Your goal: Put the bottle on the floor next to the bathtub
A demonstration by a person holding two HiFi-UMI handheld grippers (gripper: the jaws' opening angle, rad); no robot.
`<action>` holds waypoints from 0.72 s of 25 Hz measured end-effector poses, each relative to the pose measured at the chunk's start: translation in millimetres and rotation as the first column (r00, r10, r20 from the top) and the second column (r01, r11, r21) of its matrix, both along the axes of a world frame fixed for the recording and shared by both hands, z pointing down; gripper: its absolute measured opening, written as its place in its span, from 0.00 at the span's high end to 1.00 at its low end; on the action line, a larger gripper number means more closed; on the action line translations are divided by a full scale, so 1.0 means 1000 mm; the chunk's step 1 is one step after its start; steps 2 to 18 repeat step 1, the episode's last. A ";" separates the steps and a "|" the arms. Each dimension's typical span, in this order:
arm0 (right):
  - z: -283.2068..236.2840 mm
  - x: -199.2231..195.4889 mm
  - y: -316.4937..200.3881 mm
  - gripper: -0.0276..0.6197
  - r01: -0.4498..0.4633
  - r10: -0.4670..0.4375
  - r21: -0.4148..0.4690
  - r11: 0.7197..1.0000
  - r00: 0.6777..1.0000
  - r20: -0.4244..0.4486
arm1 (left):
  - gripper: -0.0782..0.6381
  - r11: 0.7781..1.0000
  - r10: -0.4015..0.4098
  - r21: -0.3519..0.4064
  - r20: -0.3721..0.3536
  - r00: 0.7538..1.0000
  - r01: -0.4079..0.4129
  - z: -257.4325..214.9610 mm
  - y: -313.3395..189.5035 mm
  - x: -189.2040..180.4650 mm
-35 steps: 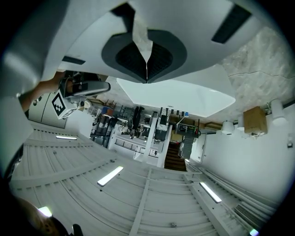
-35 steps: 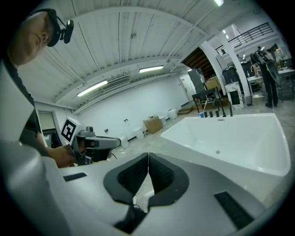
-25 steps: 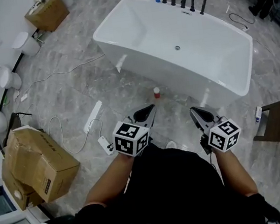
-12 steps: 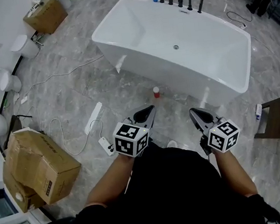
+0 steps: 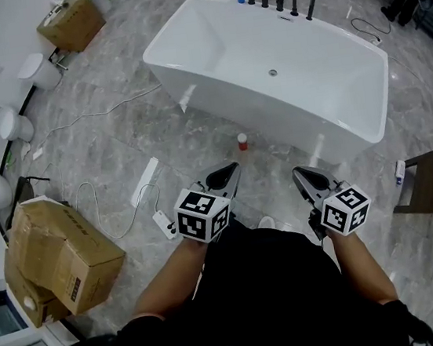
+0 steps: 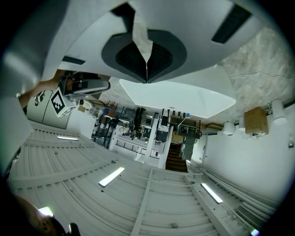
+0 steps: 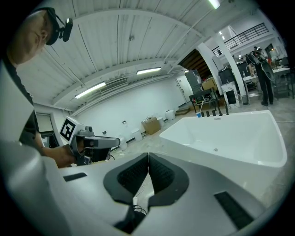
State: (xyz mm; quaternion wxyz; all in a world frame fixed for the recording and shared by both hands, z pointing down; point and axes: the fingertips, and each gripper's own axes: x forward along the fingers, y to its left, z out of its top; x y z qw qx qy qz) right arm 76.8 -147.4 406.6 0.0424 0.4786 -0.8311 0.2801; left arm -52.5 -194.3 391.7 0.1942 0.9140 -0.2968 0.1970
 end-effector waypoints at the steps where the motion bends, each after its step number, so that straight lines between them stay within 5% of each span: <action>1: 0.001 0.000 0.000 0.90 0.000 0.000 -0.002 1.000 1.000 -0.001 | 0.87 1.000 0.001 0.000 0.000 1.000 -0.001 0.000 0.000 0.000; 18: 0.001 0.000 0.000 0.90 0.000 0.000 -0.002 1.000 1.000 -0.001 | 0.87 1.000 0.001 0.000 0.000 1.000 -0.001 0.000 0.000 0.000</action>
